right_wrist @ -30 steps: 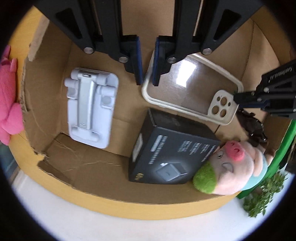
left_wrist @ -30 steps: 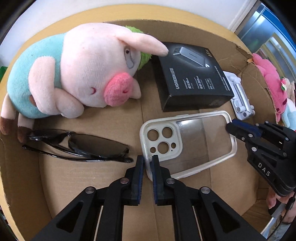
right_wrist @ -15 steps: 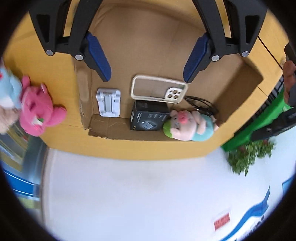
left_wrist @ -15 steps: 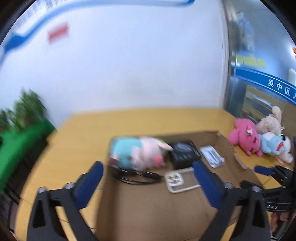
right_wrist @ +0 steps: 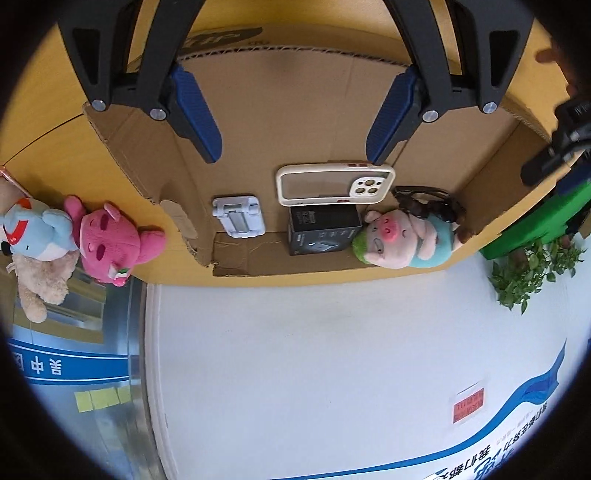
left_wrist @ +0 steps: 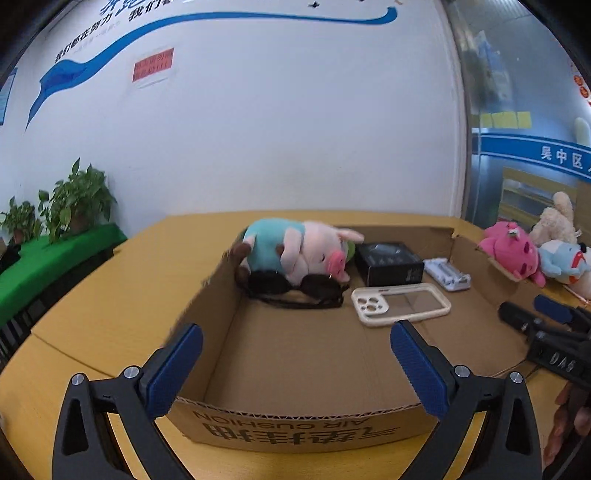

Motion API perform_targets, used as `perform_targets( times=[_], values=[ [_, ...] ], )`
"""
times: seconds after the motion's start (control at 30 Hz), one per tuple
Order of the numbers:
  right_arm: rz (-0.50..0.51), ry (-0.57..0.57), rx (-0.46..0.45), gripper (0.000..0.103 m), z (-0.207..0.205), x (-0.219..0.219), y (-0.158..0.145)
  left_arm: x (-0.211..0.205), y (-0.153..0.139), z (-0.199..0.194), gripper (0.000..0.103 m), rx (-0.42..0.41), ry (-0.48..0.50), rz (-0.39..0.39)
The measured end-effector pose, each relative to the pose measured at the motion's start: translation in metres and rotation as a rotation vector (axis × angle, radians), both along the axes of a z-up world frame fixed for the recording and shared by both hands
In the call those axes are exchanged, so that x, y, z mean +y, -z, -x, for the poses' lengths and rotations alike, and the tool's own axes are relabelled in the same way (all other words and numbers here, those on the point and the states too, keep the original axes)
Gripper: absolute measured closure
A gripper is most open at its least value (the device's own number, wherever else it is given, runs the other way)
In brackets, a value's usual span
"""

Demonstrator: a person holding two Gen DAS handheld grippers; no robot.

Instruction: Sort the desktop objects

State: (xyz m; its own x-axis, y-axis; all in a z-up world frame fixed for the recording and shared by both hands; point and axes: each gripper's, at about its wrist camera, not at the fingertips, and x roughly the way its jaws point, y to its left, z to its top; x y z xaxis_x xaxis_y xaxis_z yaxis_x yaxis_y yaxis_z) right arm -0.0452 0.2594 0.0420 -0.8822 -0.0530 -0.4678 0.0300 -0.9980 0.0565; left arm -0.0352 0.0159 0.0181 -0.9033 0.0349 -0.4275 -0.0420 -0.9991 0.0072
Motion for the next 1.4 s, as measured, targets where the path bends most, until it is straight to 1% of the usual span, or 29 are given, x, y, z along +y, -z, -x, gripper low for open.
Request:
perform_targets(
  times=[0.1,0.13,0.17,0.2,0.23,0.27,0.47,1.4],
  values=[
    [0.009,0.043,-0.032,0.022,0.008,0.007,0.009,0.001,0.018,0.005,0.000,-0.026,-0.015,0.003],
    [-0.007,0.043,-0.031,0.022,0.009,0.006,0.011,0.005,0.022,0.003,0.000,0.002,-0.023,0.034],
    [-0.029,0.036,-0.012,0.021,0.007,0.004,0.011,0.008,0.025,0.005,0.000,-0.006,-0.026,0.060],
    [-0.032,0.016,-0.002,0.021,0.005,0.003,0.013,0.008,0.025,0.006,0.000,-0.010,-0.024,0.057],
    [-0.034,0.009,-0.004,0.020,0.005,0.002,0.015,0.007,0.026,0.007,0.000,-0.008,-0.027,0.050],
    [-0.064,0.014,0.004,0.019,0.004,-0.002,0.017,0.007,0.025,0.009,0.000,-0.012,-0.028,0.046],
    [-0.063,0.024,-0.005,0.016,0.006,-0.002,0.018,0.010,0.026,0.016,0.000,-0.031,-0.057,0.064],
    [-0.064,0.027,-0.008,0.016,0.007,-0.002,0.018,0.010,0.026,0.017,0.000,-0.031,-0.058,0.064]
  ],
)
